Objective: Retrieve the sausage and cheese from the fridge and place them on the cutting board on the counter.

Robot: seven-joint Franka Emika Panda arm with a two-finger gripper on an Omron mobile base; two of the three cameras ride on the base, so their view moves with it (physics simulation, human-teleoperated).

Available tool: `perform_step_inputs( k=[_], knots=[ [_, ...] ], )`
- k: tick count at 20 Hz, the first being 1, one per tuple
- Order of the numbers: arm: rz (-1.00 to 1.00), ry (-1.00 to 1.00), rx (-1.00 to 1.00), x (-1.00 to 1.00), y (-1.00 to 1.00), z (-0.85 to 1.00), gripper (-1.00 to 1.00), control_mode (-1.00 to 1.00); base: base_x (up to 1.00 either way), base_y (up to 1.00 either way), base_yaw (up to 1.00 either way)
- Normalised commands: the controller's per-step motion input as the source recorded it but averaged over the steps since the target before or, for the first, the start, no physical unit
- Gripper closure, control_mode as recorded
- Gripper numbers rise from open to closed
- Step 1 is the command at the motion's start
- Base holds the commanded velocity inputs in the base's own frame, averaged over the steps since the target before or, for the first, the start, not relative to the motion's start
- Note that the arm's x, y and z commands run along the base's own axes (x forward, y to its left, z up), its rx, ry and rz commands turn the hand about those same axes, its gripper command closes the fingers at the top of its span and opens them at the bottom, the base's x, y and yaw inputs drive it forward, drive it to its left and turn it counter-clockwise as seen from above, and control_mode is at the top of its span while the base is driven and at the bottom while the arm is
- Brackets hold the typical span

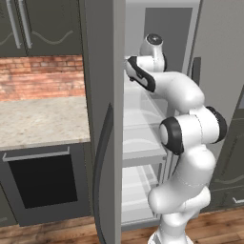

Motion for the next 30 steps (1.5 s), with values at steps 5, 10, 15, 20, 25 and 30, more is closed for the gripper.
perform_step_inputs(
  k=[5,10,15,20,25,30],
  knots=[
    [0.0,0.07,-0.01,0.26,0.0,-0.15,-1.0,-1.0,0.0,0.0,0.0],
    [0.0,0.09,-0.02,0.27,0.0,-0.24,-1.0,-1.0,0.0,0.0,0.0],
    [0.0,0.06,-0.01,0.31,0.0,-0.17,-1.0,-1.0,0.0,0.0,0.0],
    [0.0,0.03,0.0,0.19,0.0,-0.08,-1.0,-1.0,0.0,0.0,0.0],
    [0.0,0.01,0.0,0.15,0.0,0.0,-1.0,-1.0,0.0,0.0,0.0],
    [0.0,0.02,0.0,0.21,0.0,-0.06,-1.0,-1.0,0.0,0.0,0.0]
  ],
)
